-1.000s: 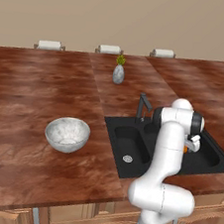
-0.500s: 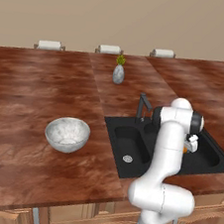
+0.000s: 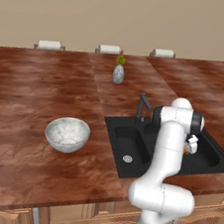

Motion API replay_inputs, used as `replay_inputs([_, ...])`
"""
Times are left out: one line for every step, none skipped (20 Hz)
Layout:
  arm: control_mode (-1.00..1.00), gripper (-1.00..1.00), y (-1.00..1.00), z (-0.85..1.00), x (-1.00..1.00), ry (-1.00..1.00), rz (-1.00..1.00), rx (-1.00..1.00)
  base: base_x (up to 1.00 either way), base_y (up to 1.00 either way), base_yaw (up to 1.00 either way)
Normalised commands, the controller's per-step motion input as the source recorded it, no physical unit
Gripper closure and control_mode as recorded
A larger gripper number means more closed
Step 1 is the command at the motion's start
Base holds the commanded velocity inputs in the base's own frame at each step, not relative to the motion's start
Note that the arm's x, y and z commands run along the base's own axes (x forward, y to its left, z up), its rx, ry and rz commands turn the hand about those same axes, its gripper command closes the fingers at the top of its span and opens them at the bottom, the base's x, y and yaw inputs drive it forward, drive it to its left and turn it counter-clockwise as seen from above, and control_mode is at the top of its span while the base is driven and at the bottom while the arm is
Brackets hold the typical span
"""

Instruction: Pick the carrots from the cabinet and place them in one bowl. Pick the tangerine from the sink and place it in the other bowl.

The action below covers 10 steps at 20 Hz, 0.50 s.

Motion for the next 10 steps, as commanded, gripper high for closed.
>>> replay_inputs([-1.0,-1.0,0.0,-0.13,-0.05,0.0,-0.07,0.0,0.0,0.0,0.0])
replay_inputs([-1.0,-1.0,0.0,-0.13,-0.04,0.0,-0.07,0.0,0.0,0.0,0.0])
replay_inputs([-1.0,-1.0,0.0,-0.12,-0.02,0.0,-0.07,0.0,0.0,0.0,0.0])
replay_inputs([-1.0,-1.0,0.0,-0.1,-0.02,0.0,-0.07,0.0,0.0,0.0,0.0])
replay_inputs([-1.0,-1.0,0.0,-0.1,-0.01,0.0,-0.06,0.0,0.0,0.0,0.0])
replay_inputs([-1.0,-1.0,0.0,-0.09,-0.02,-0.02,-0.05,0.0,0.0,0.0,0.0])
replay_inputs([-1.0,-1.0,0.0,-0.09,-0.01,-0.04,-0.04,0.0,0.0,0.0,0.0])
replay_inputs([-1.0,1.0,0.0,-0.09,0.0,-0.04,-0.03,0.0,0.0,0.0,0.0])
replay_inputs([-1.0,1.0,0.0,-0.09,0.0,-0.04,-0.01,0.0,0.0,0.0,0.0])
replay_inputs([-1.0,1.0,-0.02,-0.1,0.0,-0.04,0.0,0.0,0.0,0.0,0.0])
